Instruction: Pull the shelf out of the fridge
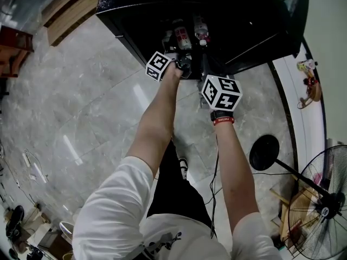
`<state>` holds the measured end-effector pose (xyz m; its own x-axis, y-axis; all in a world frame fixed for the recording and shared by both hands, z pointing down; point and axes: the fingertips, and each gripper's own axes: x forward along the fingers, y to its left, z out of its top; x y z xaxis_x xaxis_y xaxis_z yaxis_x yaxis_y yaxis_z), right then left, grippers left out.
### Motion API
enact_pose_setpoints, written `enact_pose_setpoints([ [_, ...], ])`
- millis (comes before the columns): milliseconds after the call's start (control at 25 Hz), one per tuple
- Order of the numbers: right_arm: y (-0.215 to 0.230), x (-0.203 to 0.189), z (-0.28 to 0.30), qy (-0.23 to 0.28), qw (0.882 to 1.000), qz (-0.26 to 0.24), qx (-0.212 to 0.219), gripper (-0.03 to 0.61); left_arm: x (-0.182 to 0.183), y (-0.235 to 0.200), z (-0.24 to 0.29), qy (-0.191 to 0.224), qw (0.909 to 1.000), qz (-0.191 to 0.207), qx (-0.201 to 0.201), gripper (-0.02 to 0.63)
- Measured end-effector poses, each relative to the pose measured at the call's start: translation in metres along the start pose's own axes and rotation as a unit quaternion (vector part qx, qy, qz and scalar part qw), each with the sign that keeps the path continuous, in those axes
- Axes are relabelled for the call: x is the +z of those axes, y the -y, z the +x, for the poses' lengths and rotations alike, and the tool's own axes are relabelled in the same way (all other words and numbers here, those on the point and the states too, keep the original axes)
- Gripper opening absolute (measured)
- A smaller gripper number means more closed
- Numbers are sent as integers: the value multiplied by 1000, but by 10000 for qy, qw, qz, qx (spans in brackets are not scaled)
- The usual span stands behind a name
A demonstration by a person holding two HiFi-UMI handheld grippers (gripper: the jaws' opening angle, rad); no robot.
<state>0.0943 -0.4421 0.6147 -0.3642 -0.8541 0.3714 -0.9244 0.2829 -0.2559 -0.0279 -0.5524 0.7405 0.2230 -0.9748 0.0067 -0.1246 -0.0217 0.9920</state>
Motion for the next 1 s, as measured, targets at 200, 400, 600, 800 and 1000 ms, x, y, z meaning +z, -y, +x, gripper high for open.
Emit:
enact_pose_setpoints([
  [200,1,-3,-7,-44,10000,-12,-19,14,-4,0,-10,-4,10000,-25,39,32],
  [400,0,-2,-12,-47,10000,-8,23,14,-6,2,-15,6,10000,-53,32,32],
  [600,-1,-2,-17,-44,10000,-5,51,14,-8,1,-26,14,9999,-95,73,31],
  [800,6,4,-28,12,10000,63,-26,14,-14,4,-40,26,9998,-173,116,31],
  [1000,4,3,-33,27,9998,183,-25,14,-15,4,-47,62,9997,-203,149,31],
])
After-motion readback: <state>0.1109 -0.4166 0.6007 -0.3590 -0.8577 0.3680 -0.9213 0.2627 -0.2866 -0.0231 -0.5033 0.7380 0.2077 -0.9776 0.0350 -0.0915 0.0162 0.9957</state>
